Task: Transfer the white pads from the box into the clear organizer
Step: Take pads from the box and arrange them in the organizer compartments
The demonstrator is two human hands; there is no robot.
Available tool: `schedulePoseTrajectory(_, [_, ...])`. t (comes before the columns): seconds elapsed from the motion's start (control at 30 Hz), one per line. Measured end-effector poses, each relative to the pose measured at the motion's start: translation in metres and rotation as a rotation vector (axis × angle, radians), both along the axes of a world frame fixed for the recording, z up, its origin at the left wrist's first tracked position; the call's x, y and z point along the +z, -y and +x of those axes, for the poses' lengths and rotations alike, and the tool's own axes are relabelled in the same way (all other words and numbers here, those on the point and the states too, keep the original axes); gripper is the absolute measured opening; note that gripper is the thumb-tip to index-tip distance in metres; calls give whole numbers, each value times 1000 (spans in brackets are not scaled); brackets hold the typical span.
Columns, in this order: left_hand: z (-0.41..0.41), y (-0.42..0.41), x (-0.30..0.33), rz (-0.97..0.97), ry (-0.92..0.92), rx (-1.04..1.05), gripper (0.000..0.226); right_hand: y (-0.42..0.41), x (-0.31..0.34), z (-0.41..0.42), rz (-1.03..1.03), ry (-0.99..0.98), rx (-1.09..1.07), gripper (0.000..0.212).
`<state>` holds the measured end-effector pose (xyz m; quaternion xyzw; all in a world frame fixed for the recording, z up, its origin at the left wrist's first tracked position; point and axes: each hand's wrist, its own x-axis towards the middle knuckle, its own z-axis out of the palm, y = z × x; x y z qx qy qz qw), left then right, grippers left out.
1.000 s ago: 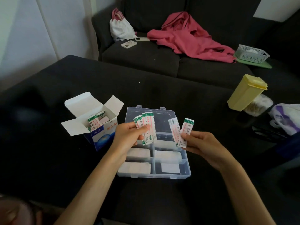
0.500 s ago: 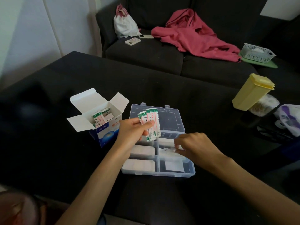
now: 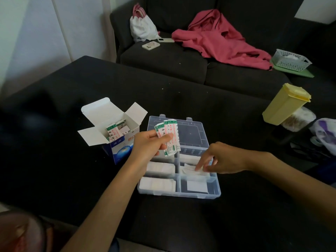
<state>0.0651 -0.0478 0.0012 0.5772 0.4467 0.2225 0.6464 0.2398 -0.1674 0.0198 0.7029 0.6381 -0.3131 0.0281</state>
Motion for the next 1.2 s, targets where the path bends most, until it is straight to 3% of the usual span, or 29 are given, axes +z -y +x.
schedulePoseTrajectory(0.27, [0, 2, 0, -9, 27, -1, 24, 33, -28, -17, 200, -1, -139, 51])
schedulePoseTrajectory(0.57, [0, 1, -1, -10, 17, 3, 25, 60, -49, -33, 417, -71, -339, 43])
schedulePoseTrajectory(0.9, [3, 4, -2, -14, 12, -7, 28, 51, -46, -38, 404, -34, -346, 47])
schedulePoseTrajectory(1.07, [2, 6, -6, -78, 4, -25, 27, 41, -39, -44, 380, -18, -337, 35])
schedulePoseTrajectory(1.13, [2, 8, -5, -97, 7, -54, 23, 33, -30, -48, 530, -135, -481, 21])
schedulePoseTrajectory(1.2, [3, 11, -4, -129, 27, -88, 19, 22, -18, -51, 672, -404, -738, 13])
